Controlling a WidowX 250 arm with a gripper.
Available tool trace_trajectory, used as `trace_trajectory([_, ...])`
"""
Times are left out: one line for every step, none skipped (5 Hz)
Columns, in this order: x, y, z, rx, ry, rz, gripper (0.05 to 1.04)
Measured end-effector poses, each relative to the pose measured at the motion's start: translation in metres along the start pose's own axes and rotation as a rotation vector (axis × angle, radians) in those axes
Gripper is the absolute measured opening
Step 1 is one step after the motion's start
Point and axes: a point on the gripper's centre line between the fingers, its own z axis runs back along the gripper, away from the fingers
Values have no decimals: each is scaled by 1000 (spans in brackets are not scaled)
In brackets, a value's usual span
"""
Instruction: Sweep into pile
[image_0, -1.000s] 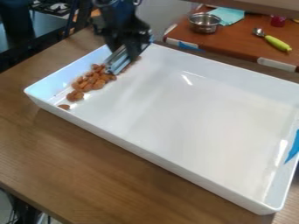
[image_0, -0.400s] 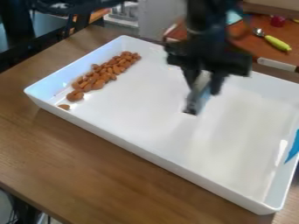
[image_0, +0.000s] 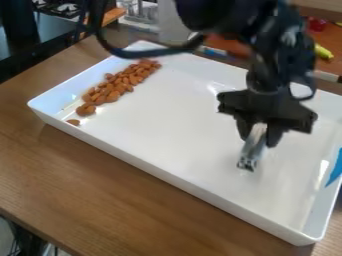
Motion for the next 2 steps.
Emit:
trace_trajectory([-3, -3, -14, -9, 9, -34, 755])
trace_trajectory([0, 15, -17, -20, 54, -3, 990])
